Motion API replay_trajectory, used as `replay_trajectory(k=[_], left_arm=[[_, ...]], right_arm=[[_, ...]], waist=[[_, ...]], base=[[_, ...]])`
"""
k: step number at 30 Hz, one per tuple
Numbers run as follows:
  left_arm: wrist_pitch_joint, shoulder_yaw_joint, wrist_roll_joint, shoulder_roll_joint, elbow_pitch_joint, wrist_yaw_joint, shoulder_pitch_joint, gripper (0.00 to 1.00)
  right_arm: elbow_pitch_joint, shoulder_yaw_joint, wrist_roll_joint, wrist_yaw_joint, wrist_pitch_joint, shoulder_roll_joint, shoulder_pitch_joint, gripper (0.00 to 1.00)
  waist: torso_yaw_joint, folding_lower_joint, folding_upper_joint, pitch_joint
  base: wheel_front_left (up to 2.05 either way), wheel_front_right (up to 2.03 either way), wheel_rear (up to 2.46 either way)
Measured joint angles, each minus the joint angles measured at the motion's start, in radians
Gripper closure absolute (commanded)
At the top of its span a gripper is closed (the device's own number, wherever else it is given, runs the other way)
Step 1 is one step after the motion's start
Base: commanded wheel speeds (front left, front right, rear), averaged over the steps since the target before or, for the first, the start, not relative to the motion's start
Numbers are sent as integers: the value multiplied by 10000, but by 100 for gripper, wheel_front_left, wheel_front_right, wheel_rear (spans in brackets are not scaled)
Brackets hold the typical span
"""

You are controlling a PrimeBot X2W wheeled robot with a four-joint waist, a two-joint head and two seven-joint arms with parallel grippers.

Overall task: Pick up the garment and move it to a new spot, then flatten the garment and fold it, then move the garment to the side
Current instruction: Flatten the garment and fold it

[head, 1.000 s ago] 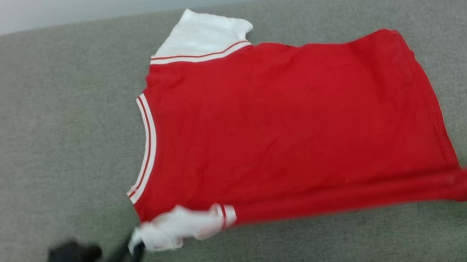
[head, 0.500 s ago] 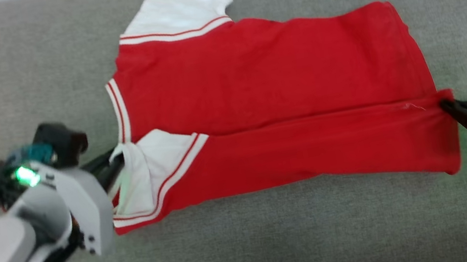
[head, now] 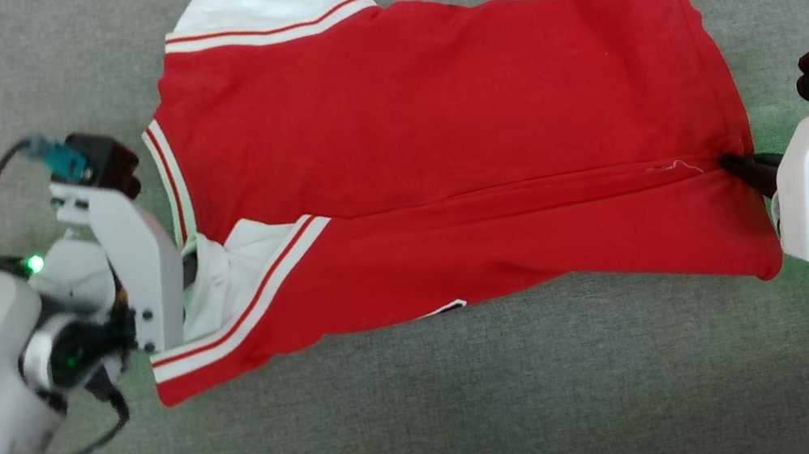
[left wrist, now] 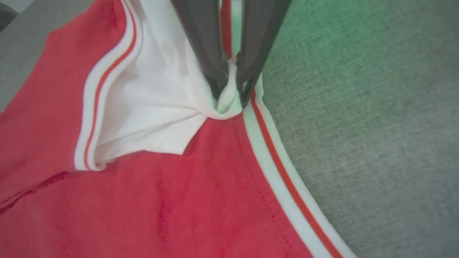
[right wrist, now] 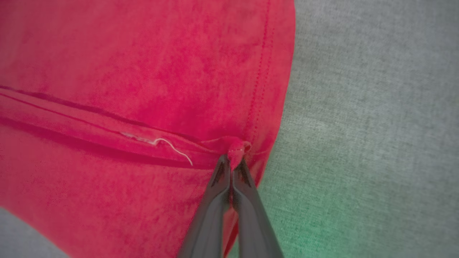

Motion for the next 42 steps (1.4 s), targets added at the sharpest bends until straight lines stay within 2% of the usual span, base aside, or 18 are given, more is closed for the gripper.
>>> replay_trajectory(k=[7,11,12,13,14,24,29,33,34,36,37,38,42], left_arm=[[2452,-267,-416,-642,859,1085,-1104,100],[3319,-291,-585,-934,1193,1739,-1494,100],[3425,-297,-583,-972,1221,1847,-1539,59],[3432,-311,-569,-986,1227,1916,-1583,59],[3398,-314,-550,-997,1229,1933,-1596,0],[3135,-328,-180,-821,903,2272,-1814,0],[2844,-339,-77,-708,610,2263,-1776,0],[2364,-370,117,-711,447,2067,-1619,0],[2228,-362,113,-750,414,1929,-1569,0],[1931,-347,132,-842,441,1837,-1470,0],[1891,-366,130,-865,499,1812,-1405,0],[1848,-383,128,-874,570,1764,-1351,0],[1559,-355,128,-894,731,1687,-1220,0]], right_arm=[[447,257,207,2,-207,-73,-434,100],[696,437,222,2,-291,-36,-669,100],[740,485,224,2,-297,-27,-706,100],[784,522,234,2,-316,-23,-732,100],[859,552,253,2,-322,-13,-786,100],[1971,842,255,4,35,109,-1464,100],[2964,863,290,2,238,324,-1824,100],[3774,955,209,0,401,481,-2105,98],[3942,993,207,-4,451,508,-2154,89],[4217,1093,205,-23,614,550,-2263,53],[4307,1175,205,-46,642,562,-2270,5],[4426,1200,205,-46,652,573,-2273,0],[4723,1409,194,-31,617,805,-2276,0]], waist=[[28,0,0,184],[7,0,0,260],[-2,0,0,270],[-6,-1,0,280],[-8,0,0,281],[232,0,0,138],[433,0,0,-33],[583,0,0,-274],[621,0,0,-339],[689,0,0,-480],[717,0,0,-558],[739,0,0,-635],[792,0,0,-970]], base=[[0,0,0],[0,0,0],[0,0,0],[0,0,0],[0,0,0],[0,0,0],[0,0,0],[0,0,0],[0,0,0],[0,0,0],[0,0,0],[0,0,0],[0,0,0]])
